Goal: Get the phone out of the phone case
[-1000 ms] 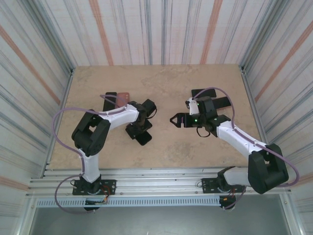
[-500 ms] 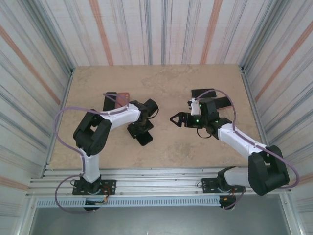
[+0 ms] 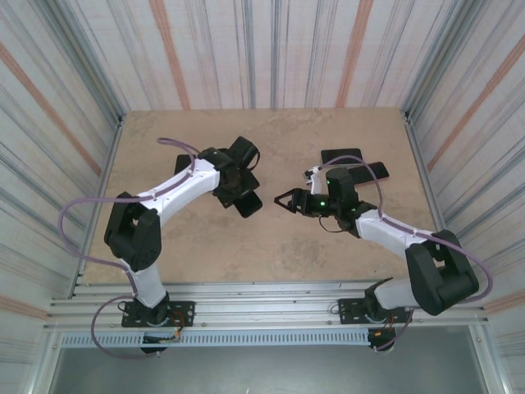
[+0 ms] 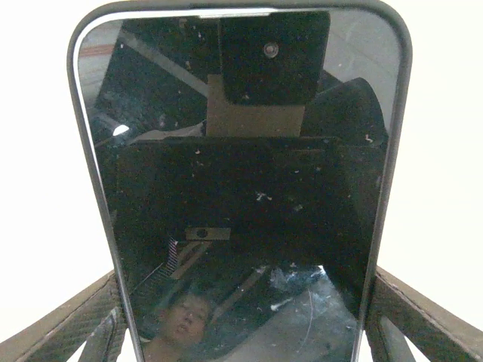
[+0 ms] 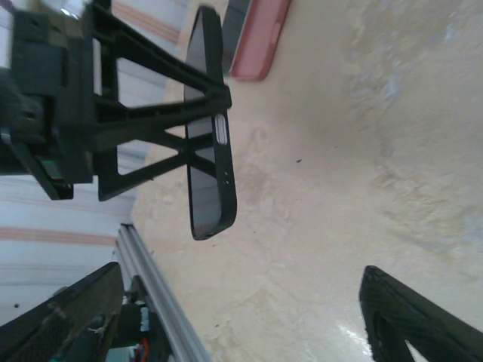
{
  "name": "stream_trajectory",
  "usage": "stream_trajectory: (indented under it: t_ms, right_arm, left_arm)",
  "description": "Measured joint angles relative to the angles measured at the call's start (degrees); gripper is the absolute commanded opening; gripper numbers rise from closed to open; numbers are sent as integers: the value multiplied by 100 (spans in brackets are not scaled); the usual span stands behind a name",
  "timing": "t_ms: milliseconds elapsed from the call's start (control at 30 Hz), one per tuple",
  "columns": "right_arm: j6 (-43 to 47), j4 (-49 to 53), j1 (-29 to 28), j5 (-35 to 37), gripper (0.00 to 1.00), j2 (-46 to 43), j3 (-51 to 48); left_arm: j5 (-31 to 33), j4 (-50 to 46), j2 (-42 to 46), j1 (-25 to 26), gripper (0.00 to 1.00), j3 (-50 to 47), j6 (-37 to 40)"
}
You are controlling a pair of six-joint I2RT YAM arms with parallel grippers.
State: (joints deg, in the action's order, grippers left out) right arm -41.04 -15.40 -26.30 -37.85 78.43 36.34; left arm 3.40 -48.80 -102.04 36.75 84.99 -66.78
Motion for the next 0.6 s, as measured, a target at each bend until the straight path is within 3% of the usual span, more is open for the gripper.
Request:
stream_trajectory:
  t_ms: [233,600]
  right_arm:
    - [-205,-267,-304,-105,62,619,391]
    - [-439,-616,-407,-129,27,1239,918]
  left_arm:
    - [-254,31,22,17,68,256,116]
    - [-538,166,31,87,67,385,170]
